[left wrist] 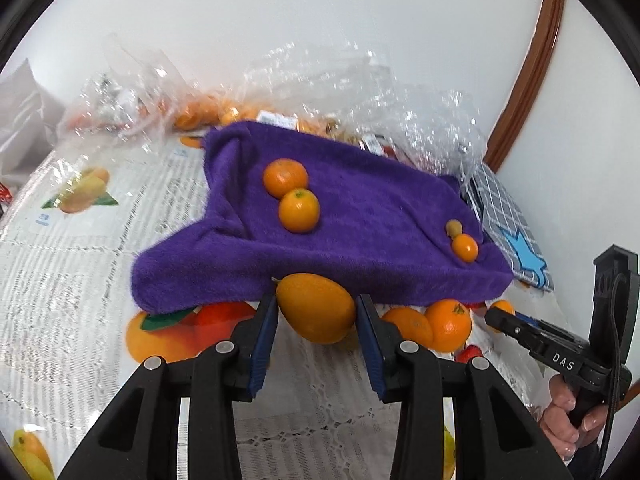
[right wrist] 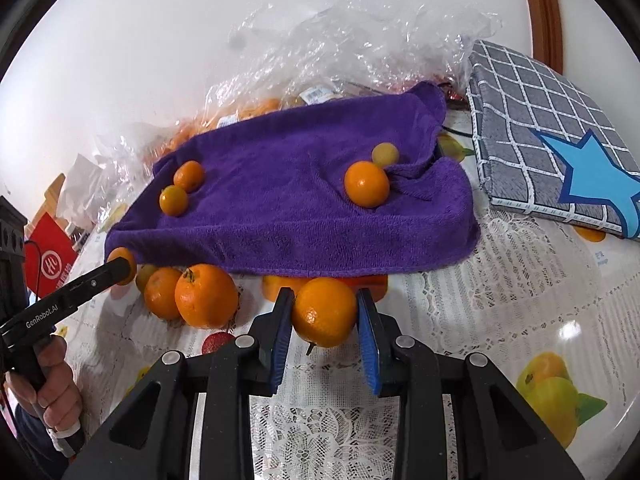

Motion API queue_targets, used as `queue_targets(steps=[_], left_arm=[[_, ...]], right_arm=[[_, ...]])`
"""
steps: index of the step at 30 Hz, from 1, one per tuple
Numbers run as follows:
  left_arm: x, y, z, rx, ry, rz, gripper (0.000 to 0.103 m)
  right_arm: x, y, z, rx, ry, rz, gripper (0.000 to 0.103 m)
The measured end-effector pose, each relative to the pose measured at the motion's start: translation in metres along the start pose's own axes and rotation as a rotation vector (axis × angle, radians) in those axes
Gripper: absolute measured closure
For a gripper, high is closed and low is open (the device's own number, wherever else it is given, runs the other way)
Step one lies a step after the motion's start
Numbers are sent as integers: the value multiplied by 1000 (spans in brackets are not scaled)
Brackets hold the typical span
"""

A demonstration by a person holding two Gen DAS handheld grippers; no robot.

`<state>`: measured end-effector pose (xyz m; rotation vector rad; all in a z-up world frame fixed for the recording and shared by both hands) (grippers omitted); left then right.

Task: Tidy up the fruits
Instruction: 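Grasp an orange with the right tool while the left tool grasps an oval orange fruit, then lift both held fruits up toward the purple towel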

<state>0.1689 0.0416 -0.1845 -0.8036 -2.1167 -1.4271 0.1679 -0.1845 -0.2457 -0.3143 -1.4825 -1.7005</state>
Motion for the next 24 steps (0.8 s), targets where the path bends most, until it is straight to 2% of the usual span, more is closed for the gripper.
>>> queue_targets(steps=[6, 24], left_arm=[[11, 8, 5, 29, -11, -57, 65], [22, 13, 8, 47, -12, -110, 65]], right_arm=[[8, 2, 7, 31, -22, -46, 72], [25, 5, 6, -17, 51, -142, 72]])
Point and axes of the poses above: each gripper's, at about its wrist camera, not at the fingertips, and x roughly against the way its jaws point, z to its left, y to its top, the point moved 5 cm from there along -x, roughly the way its jaws point, and after that the axes turned 13 degrees about x, right-handed, at the moved point
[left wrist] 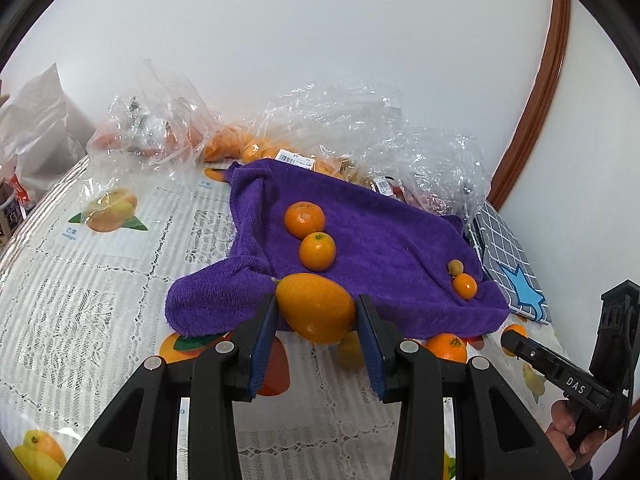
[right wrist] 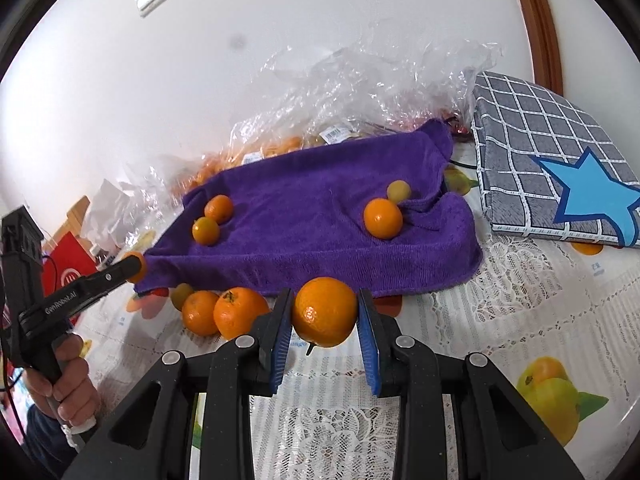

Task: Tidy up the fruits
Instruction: 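Lift both held fruits up toward the purple towel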

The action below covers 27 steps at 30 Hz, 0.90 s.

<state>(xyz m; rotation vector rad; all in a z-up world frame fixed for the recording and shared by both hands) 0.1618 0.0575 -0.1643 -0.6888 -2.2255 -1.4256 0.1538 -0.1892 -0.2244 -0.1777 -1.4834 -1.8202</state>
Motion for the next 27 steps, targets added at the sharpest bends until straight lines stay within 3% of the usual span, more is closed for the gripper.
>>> queue_targets(steps=[17, 27], left_arm=[[7, 8, 7, 26, 14, -40, 65], [13, 18, 17, 57, 41, -80, 65]], right_arm=[[7, 3, -11, -53, 1, -34, 72], [20, 26, -32, -98, -4, -93, 72]])
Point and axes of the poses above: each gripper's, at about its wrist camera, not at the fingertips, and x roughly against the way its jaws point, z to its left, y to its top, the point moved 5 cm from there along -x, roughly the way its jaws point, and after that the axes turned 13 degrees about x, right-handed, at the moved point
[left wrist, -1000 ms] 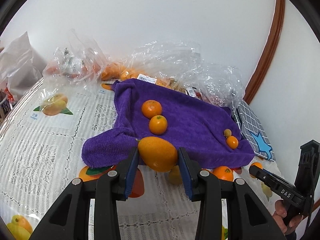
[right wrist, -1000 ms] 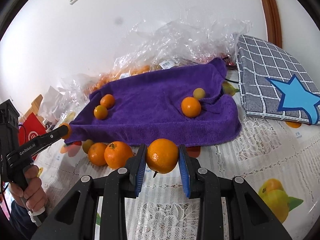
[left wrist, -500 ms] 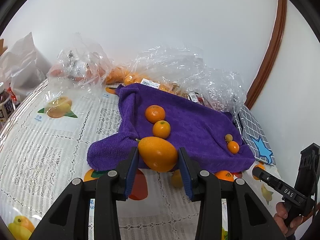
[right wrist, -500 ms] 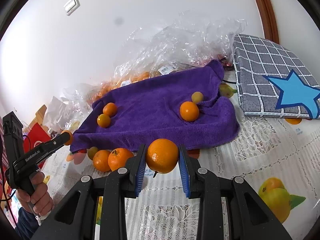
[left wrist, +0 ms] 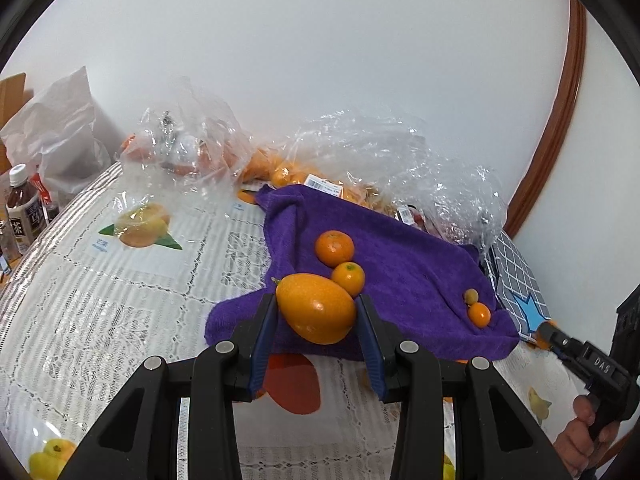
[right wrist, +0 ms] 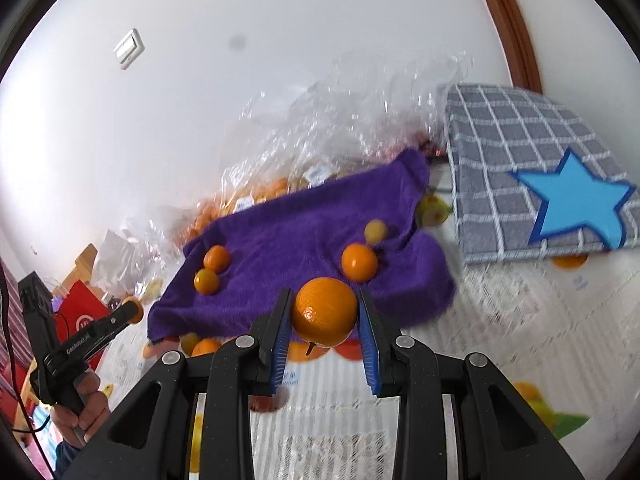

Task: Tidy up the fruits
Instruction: 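Lift both held fruits up toward the purple towel, then lower the orange onto the purple towel and open the right tool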

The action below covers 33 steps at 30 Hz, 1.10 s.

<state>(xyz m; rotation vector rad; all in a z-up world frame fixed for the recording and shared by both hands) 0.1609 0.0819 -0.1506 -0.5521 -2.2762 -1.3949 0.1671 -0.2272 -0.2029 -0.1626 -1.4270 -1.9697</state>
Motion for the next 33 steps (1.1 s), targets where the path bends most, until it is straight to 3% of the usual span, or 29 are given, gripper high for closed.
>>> queue_targets(steps=[9, 14, 20, 22, 25, 33], left_arm=[[-1, 2, 5, -5, 42, -16, 65], [-4, 3, 7, -8, 60, -16, 65], [-10, 3, 8, -11, 73, -4, 65], [-11, 3, 7, -15, 68, -1, 65], [-13, 3, 4, -26, 69, -6, 65], [-15, 1, -1, -40, 51, 12, 65]], right_arm=[[8, 42, -4, 67, -31, -58, 72], [-7, 55, -12, 104, -67, -42, 72], [-43, 37, -26, 76, -63, 45, 72], [-59, 26, -29, 86, -92, 126, 72], [-70, 15, -31, 106, -122, 180, 71], [-72, 11, -28, 138, -137, 185, 72]])
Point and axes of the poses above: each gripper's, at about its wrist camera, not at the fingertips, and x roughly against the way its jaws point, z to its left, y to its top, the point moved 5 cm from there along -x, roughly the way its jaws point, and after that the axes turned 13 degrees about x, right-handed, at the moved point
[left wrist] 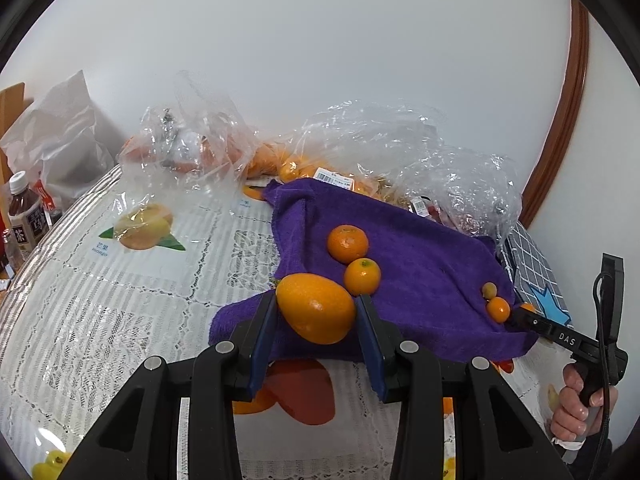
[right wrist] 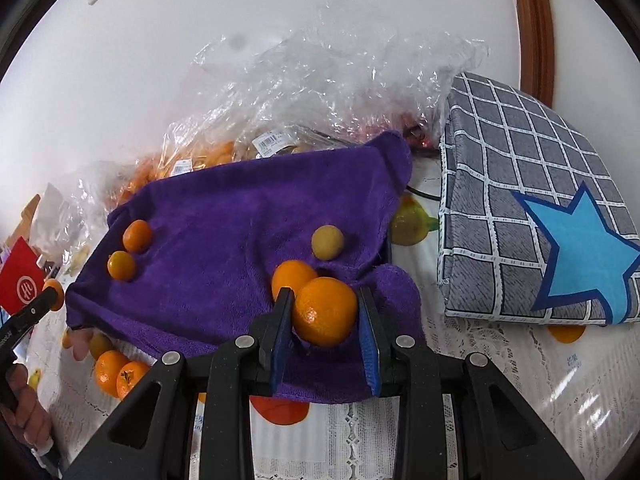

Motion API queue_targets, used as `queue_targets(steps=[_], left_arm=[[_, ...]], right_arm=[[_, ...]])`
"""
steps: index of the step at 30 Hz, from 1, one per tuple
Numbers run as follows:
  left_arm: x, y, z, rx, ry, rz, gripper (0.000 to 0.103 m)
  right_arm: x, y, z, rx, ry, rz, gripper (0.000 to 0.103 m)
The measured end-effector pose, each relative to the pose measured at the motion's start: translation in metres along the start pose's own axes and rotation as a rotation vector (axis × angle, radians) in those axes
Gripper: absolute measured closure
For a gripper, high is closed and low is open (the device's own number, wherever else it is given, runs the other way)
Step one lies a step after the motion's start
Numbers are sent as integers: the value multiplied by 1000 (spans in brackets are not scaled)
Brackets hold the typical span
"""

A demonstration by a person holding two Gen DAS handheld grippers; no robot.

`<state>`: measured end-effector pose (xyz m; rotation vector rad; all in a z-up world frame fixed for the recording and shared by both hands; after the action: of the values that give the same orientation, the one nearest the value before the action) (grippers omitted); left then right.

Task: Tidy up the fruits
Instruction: 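Lower the orange onto the purple towel and open the right tool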

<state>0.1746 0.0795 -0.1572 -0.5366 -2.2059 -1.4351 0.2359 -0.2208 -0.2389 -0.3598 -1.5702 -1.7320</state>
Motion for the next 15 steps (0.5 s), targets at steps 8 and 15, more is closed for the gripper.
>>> queue_targets(steps=[8, 15], left_arm=[[-13, 10, -20, -19, -7, 36, 65], [-47, 15, -33, -32, 46, 69, 65]], right_arm=[[-2, 2, 1, -5, 21, -8, 72], [-5, 0, 6, 11, 14, 4, 71]])
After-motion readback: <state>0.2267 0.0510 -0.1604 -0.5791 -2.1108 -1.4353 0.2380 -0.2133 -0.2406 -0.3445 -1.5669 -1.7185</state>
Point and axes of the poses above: each gripper's, at about its wrist camera, not at the fingertips, and x roughly against the way its jaws point, z to its left, y to its top, the point moved 5 cm from there along -x, roughly the way its jaws point, and after that the axes turned 13 degrees about x, right-handed, at the moved point
